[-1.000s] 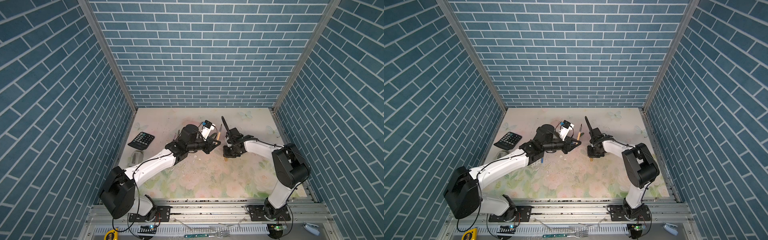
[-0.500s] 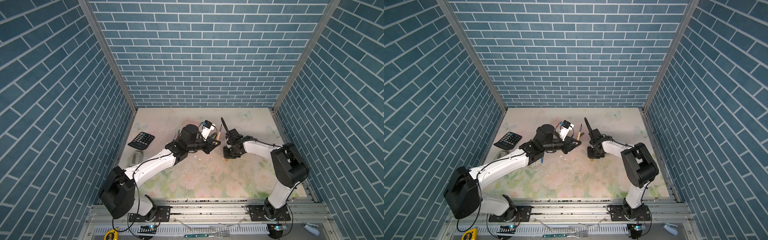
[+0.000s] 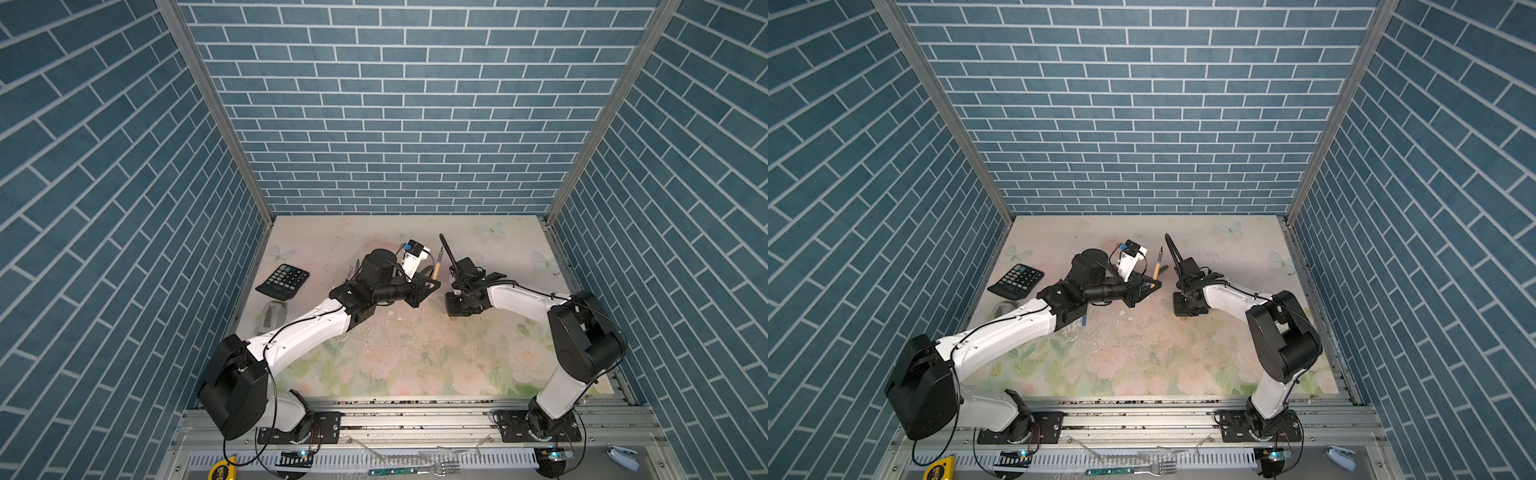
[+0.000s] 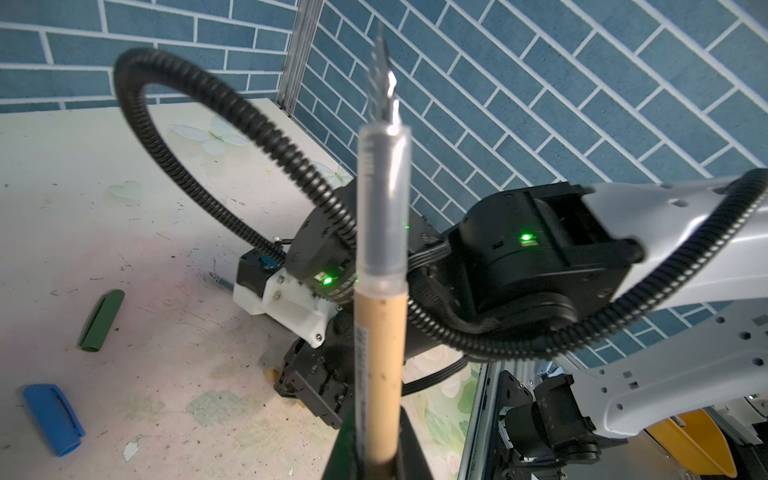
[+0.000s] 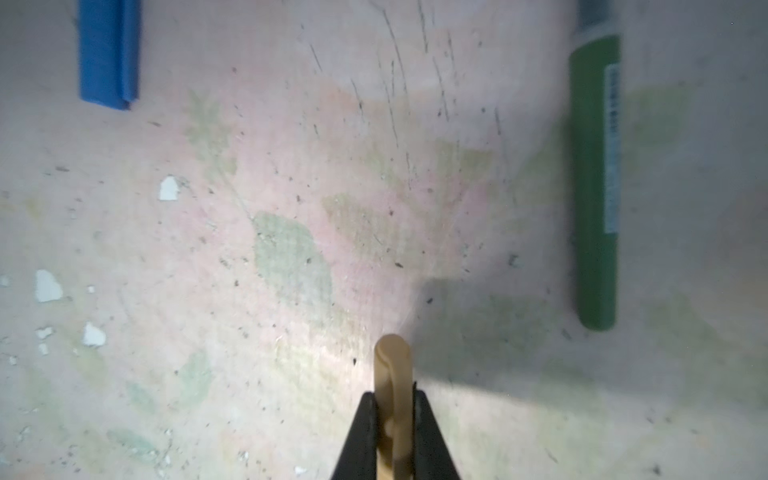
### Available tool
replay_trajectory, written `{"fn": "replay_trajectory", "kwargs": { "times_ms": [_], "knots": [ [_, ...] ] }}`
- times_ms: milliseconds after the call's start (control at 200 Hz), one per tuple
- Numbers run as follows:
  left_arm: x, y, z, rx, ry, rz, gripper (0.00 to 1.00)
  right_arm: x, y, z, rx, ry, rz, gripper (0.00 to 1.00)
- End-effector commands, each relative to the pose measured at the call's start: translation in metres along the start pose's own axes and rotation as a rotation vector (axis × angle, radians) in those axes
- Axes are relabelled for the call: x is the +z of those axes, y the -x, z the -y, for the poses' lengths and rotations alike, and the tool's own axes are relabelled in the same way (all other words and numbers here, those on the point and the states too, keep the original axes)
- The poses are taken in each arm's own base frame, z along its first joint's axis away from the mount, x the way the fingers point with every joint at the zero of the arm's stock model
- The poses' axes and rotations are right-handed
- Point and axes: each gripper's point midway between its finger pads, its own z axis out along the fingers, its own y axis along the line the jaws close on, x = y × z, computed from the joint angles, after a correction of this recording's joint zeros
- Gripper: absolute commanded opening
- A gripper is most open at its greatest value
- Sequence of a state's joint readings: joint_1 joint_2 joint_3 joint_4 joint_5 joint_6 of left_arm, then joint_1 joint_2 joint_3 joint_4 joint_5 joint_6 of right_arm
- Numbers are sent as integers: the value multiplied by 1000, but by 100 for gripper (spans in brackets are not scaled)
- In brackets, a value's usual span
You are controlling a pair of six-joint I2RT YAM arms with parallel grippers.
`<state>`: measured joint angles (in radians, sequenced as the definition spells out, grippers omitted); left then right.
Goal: Insert the pens into the pen caps
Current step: 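Bring the tan cap over the nib of the left-held tan pen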
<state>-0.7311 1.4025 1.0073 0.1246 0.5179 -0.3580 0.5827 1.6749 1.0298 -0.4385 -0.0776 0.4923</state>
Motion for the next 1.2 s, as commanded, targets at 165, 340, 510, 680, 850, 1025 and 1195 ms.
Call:
{"fn": "replay_trajectory", "kwargs": {
  "times_ms": [165,340,510,680,850,1025,1195],
  "knots": [
    [-13,10,-3,65,61,70,0,-94,47,-18,16,102,357,8],
    [-16,12,-1,91,54,102,0,-166,76,-40,-6,233,613,7],
    [-16,13,4,103,23,128,0,-232,98,-62,-31,378,833,7],
    [-15,10,11,116,-16,133,0,-273,112,-82,-63,482,949,7],
    [-12,6,14,124,-28,122,0,-301,116,-111,-102,621,997,7],
    [-11,5,14,127,-25,114,0,-316,121,-125,-116,666,1036,7],
    [-9,4,16,121,-30,107,0,-322,124,-134,-128,687,1034,7]
  ]
}}
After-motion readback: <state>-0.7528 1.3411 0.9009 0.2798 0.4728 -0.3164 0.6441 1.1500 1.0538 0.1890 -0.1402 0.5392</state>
